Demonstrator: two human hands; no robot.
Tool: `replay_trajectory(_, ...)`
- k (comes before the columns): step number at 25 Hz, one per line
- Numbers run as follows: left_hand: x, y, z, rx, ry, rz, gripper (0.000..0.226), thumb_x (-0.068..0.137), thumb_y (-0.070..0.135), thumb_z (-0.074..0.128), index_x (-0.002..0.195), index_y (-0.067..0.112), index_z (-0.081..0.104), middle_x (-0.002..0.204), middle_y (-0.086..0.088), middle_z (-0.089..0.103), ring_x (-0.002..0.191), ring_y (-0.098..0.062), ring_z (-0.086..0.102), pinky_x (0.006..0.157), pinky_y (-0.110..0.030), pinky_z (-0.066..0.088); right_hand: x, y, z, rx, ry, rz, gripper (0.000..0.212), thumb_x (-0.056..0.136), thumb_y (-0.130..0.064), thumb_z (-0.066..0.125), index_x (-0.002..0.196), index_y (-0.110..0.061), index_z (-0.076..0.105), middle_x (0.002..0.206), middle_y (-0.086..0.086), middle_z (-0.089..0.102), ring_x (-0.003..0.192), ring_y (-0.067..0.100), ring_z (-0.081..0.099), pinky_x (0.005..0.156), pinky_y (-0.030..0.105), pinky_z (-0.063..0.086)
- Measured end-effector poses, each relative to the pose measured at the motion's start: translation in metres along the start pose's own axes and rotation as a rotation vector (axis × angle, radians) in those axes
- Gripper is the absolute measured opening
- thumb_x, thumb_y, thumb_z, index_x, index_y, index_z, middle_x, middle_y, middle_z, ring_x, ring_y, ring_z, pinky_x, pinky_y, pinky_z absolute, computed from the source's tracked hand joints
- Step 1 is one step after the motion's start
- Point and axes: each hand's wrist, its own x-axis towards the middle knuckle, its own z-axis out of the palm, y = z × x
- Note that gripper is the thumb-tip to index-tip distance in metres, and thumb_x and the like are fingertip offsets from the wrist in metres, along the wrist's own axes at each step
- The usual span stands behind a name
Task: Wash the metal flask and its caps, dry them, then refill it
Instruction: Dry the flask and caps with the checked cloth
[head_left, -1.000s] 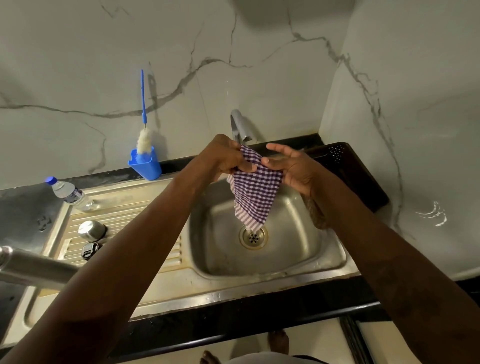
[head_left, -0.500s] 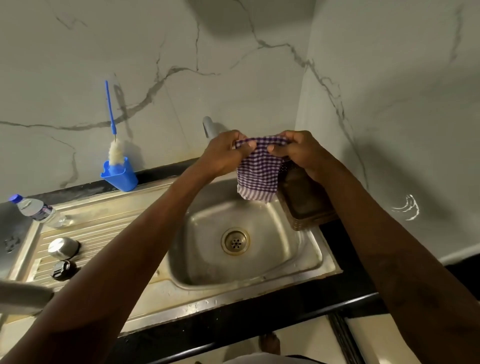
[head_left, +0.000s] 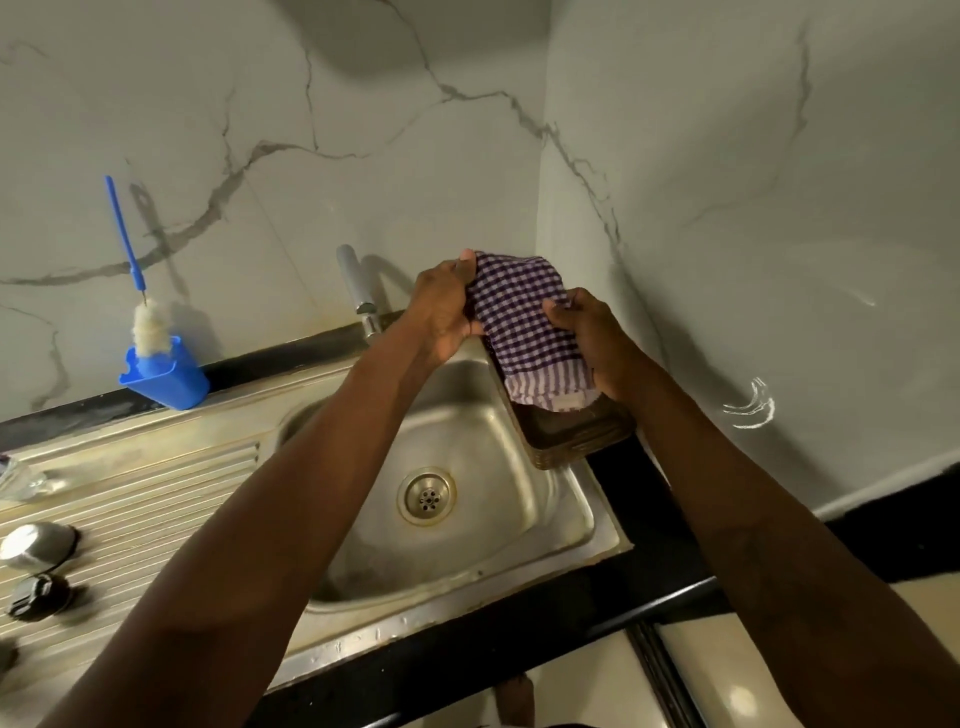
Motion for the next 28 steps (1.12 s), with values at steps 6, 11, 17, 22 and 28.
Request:
replay_trajectory(6, 0.033, -0.043, 0.01, 0.3, 0.072, -0.157, 0.021, 0.105, 0.0, 0.051, 0.124, 0.005, 0.061, 0.121, -0.015, 0.07, 0.1, -0.026, 0.072, 0.079, -0.045, 0.066, 0.011, 0.022, -0.023, -0.508, 0.114, 0.093, 0.039, 0.104, -0.029, 0.052, 0.143, -0.027, 0.048, 0.118, -0.006, 0.054, 0.091, 0.008, 0.055, 0.068, 0.027, 0.044)
replay_trajectory(11, 0.059, -0.06, 0.013, 0.879, 0.124, 0.038, 0.021, 0.094, 0.002, 0.071, 0.111, 0.013, 0.068, 0.097, -0.002, 0.066, 0.091, -0.019, 0.072, 0.08, -0.035, 0.065, 0.036, 0.045, -0.021, -0.483, 0.084, 0.248, 0.044, 0.104, -0.025, 0.05, 0.148, -0.023, 0.046, 0.135, 0.005, 0.058, 0.096, 0.013, 0.057, 0.075, 0.029, 0.048)
replay_trajectory(17, 0.072, -0.081, 0.02, 1.393, 0.107, 0.299, 0.007, 0.09, 0.006, 0.073, 0.095, 0.003, 0.07, 0.084, -0.003, 0.066, 0.073, -0.016, 0.065, 0.066, -0.025, 0.054, 0.05, 0.067, -0.025, -0.728, -0.017, 0.235, 0.048, 0.099, -0.029, 0.064, 0.14, -0.006, 0.054, 0.14, 0.016, 0.058, 0.125, 0.031, 0.057, 0.094, 0.029, 0.041)
replay_trajectory(22, 0.07, -0.085, 0.021, 1.394, 0.03, 0.367, 0.018, 0.086, 0.006, 0.077, 0.104, 0.003, 0.076, 0.101, -0.007, 0.071, 0.089, -0.02, 0.069, 0.078, -0.027, 0.059, 0.048, 0.064, -0.027, -0.815, -0.014, 0.163, 0.036, 0.097, -0.023, 0.068, 0.126, -0.003, 0.062, 0.126, 0.012, 0.065, 0.11, 0.021, 0.06, 0.085, 0.022, 0.038)
replay_trajectory(28, 0.06, -0.072, 0.011, 1.417, -0.088, 0.416, 0.002, 0.086, 0.013, 0.078, 0.086, 0.011, 0.077, 0.088, -0.001, 0.072, 0.078, -0.012, 0.067, 0.075, -0.028, 0.061, 0.048, 0.044, -0.009, -0.812, 0.177, -0.038, 0.023, 0.09, -0.022, 0.077, 0.1, -0.003, 0.073, 0.099, 0.009, 0.073, 0.09, 0.023, 0.068, 0.078, 0.026, 0.049)
